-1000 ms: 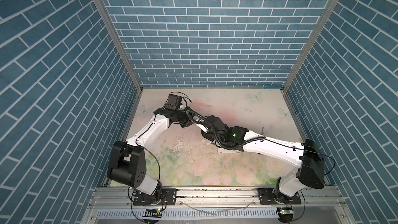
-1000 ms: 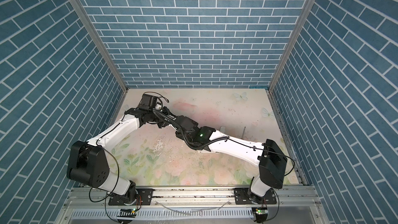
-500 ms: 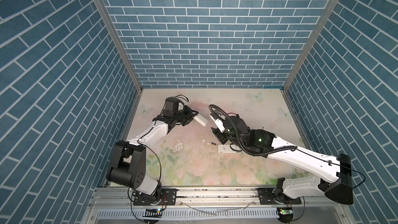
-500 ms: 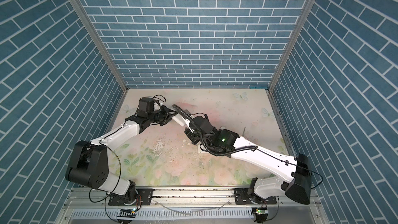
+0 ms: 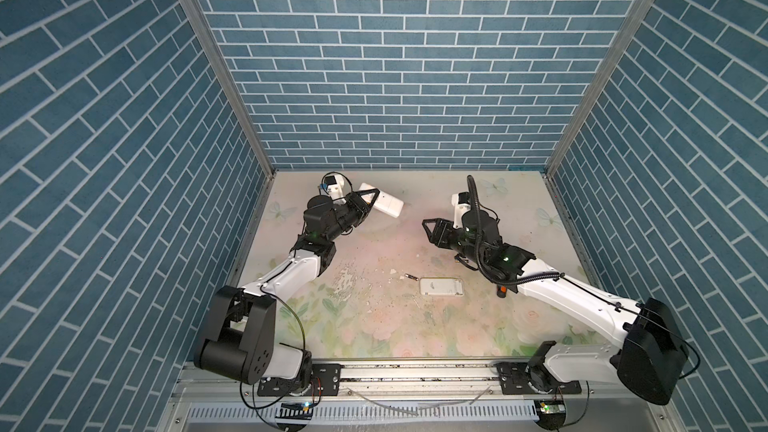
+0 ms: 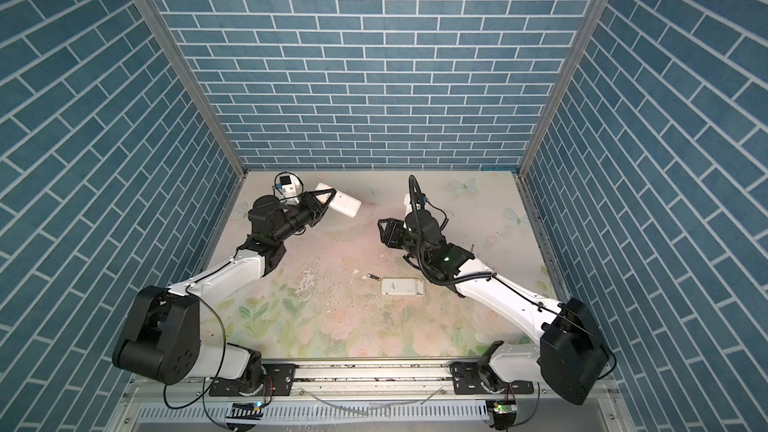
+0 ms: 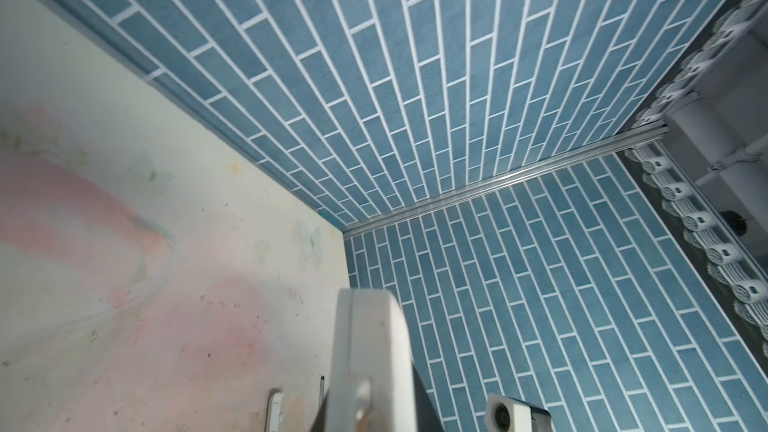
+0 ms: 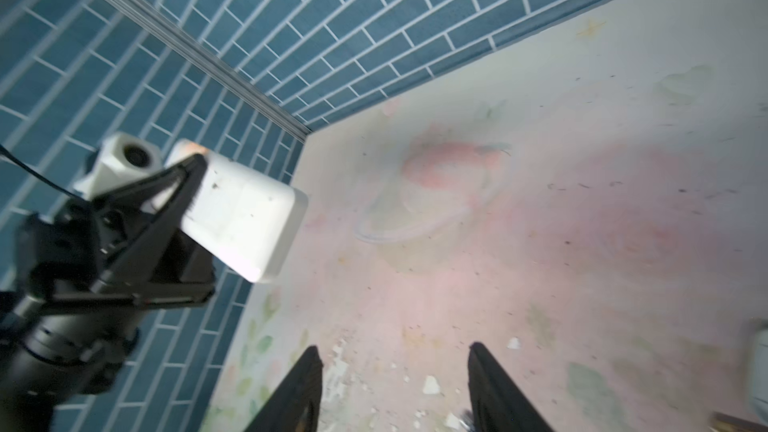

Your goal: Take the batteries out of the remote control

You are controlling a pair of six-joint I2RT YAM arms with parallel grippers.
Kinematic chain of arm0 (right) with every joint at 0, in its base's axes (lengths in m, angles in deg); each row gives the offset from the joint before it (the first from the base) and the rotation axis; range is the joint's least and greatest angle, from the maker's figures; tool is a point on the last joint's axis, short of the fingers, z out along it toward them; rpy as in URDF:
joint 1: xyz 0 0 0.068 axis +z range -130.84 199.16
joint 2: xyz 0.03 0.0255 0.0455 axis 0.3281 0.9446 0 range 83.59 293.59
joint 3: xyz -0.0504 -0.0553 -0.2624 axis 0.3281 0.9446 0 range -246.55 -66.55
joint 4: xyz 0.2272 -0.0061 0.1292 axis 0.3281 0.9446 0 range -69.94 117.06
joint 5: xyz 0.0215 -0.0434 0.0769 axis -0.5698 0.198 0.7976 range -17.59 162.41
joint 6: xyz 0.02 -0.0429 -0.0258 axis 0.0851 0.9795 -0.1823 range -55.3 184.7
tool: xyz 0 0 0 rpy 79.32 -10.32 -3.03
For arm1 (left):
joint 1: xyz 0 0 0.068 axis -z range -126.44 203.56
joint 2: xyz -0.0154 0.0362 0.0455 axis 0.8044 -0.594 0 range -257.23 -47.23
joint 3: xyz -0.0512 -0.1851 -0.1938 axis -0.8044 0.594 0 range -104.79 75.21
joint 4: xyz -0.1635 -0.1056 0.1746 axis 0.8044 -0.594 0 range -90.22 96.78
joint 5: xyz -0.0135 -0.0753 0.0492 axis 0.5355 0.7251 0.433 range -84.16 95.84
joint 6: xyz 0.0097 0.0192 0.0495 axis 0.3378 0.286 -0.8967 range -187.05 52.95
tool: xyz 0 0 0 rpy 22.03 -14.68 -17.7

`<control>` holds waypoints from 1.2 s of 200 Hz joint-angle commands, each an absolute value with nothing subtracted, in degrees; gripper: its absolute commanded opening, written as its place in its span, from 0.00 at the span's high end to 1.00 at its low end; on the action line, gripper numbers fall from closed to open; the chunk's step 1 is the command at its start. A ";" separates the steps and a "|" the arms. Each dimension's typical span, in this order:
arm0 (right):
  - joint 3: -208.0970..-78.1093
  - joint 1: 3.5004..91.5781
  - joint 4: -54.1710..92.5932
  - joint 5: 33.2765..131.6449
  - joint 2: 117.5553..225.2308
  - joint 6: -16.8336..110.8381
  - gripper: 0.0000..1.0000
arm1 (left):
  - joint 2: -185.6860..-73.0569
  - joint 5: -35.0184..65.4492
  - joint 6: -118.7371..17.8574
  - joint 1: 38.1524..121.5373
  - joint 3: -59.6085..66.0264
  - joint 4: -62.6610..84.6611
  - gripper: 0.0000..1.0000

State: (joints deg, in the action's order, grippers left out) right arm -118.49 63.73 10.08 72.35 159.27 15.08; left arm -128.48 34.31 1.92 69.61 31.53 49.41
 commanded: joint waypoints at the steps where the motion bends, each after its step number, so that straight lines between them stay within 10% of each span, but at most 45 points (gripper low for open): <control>1: -118.91 62.88 -3.97 80.10 161.89 7.50 0.41 | -129.56 33.18 3.63 70.40 32.96 59.71 1.00; 134: -131.97 62.71 -5.16 86.97 174.42 6.56 0.41 | -131.06 34.27 3.88 72.58 33.62 66.00 1.00; 240: -131.86 61.87 -6.85 88.78 175.95 5.21 0.71 | -131.16 34.32 4.25 72.89 33.81 68.01 1.00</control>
State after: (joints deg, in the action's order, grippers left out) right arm -129.86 62.05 -5.87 88.48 174.72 3.91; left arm -130.62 32.87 4.98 72.28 33.47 64.49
